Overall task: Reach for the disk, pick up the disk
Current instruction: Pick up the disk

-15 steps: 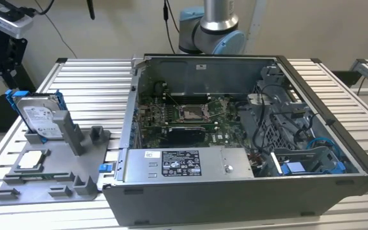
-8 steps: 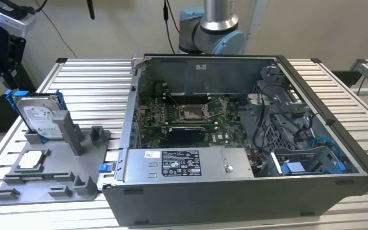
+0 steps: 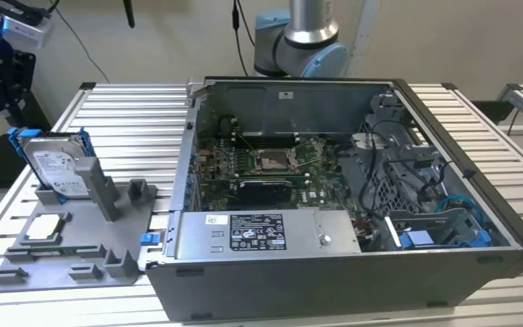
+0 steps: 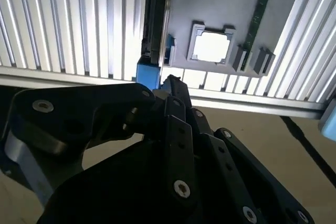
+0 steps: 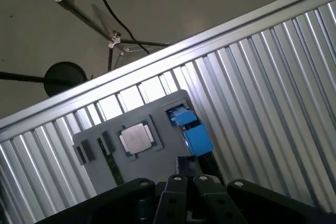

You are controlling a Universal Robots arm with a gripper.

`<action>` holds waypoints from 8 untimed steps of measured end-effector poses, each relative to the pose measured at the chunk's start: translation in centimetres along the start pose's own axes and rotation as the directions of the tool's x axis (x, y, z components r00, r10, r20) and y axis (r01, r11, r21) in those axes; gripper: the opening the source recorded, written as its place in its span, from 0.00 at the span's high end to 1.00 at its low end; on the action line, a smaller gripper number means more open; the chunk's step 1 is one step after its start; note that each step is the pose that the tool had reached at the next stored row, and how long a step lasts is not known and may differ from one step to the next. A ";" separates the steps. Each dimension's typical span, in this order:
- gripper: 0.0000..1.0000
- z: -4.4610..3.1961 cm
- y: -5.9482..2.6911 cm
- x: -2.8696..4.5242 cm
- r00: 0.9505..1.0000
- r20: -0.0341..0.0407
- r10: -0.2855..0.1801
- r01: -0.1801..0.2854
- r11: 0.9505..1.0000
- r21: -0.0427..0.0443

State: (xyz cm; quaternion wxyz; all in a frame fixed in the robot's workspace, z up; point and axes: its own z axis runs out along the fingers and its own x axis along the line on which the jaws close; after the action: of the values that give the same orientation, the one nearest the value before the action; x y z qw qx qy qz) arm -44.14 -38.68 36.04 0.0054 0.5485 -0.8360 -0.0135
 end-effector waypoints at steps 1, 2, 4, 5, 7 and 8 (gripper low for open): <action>1.00 0.02 0.06 -0.13 1.000 0.000 -0.008 0.008 1.000 0.000; 1.00 0.06 0.12 -0.27 1.000 0.000 -0.016 0.016 1.000 0.001; 1.00 0.10 0.26 -0.56 0.999 0.000 -0.033 0.033 0.999 0.002; 1.00 0.12 0.35 -0.73 0.999 0.000 -0.040 0.040 0.999 0.002; 1.00 0.15 0.53 -1.13 0.999 0.000 -0.050 0.050 0.999 0.002; 1.00 0.17 0.63 -1.32 0.998 0.000 -0.057 0.057 0.998 0.003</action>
State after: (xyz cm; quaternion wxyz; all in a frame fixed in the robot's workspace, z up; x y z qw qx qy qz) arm -44.20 -37.22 35.89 0.0042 0.5719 -0.8202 -0.0124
